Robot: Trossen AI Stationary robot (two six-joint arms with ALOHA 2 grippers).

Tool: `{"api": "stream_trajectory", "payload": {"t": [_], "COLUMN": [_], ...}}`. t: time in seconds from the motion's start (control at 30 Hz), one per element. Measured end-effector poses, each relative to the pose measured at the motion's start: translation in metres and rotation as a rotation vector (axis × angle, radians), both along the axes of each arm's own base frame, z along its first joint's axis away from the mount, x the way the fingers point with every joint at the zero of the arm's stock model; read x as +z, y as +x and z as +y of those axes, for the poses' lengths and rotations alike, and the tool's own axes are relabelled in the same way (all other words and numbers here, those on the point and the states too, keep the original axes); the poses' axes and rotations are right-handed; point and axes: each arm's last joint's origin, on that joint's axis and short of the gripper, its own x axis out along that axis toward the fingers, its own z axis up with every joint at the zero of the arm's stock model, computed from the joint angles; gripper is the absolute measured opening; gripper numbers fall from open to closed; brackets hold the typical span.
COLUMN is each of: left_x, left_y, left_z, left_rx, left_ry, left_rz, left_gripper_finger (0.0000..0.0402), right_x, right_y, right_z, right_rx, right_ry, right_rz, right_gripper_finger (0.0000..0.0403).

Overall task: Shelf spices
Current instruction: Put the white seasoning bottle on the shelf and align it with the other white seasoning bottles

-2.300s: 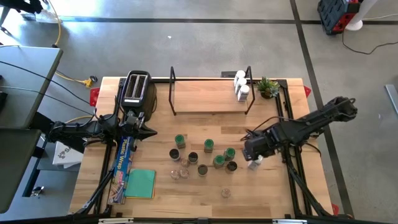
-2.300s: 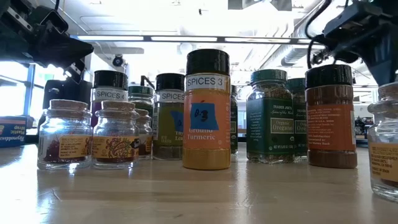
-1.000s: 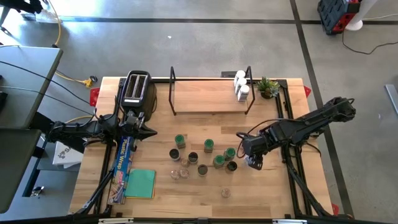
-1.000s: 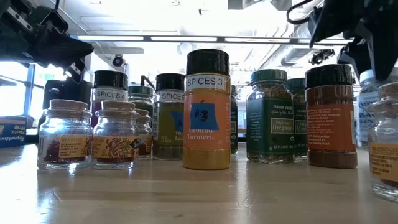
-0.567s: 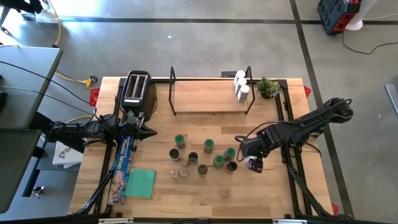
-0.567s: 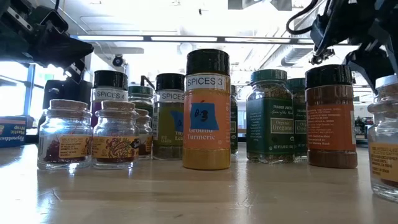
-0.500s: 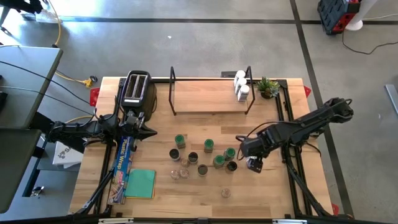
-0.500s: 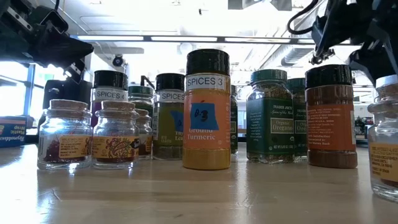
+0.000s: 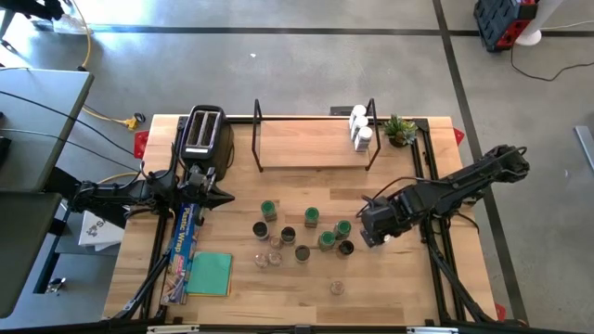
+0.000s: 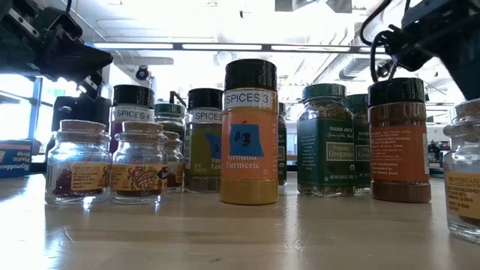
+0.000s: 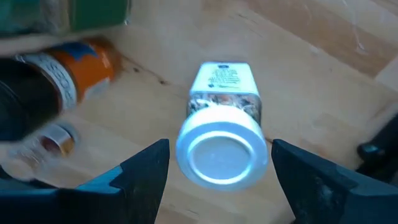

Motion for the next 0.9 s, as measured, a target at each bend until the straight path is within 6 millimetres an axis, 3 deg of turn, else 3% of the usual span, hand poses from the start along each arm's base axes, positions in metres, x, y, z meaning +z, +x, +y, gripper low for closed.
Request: {"api": "stream_trajectory", "payload": {"t": [0.4,0.53,0.67,0.73,0.9], "left_x": [0.000,0.000,0.000,0.000,0.000], "left_y": [0.000,0.000,0.000,0.000,0.000], "left_z": [0.000,0.000,0.000,0.000,0.000], "left_rx": [0.000,0.000,0.000,0.000,0.000], "left_ry": [0.000,0.000,0.000,0.000,0.000], "left_rz": [0.000,0.000,0.000,0.000,0.000], "left_gripper_finger": [0.0000,0.0000,0.0000,0.0000,0.0000], "right_x": [-0.007,-0.011,-0.011,-0.010,0.010], "right_y": [0.002,0.004,0.005,0.005,0.015], "right_z": [0.002,0.003,0.003,0.002,-0.009], "right_rx": [-0.060,-0.059,-0.049,-0.033,0.033], "right_ry": [-0.003,0.006,0.005,0.002,-0.027], "right_rz": [0.064,0.075,0.071,0.064,0.005], "right_gripper_finger": [0.0270,0.0243,0.0191,0.0191,0.0191]}}
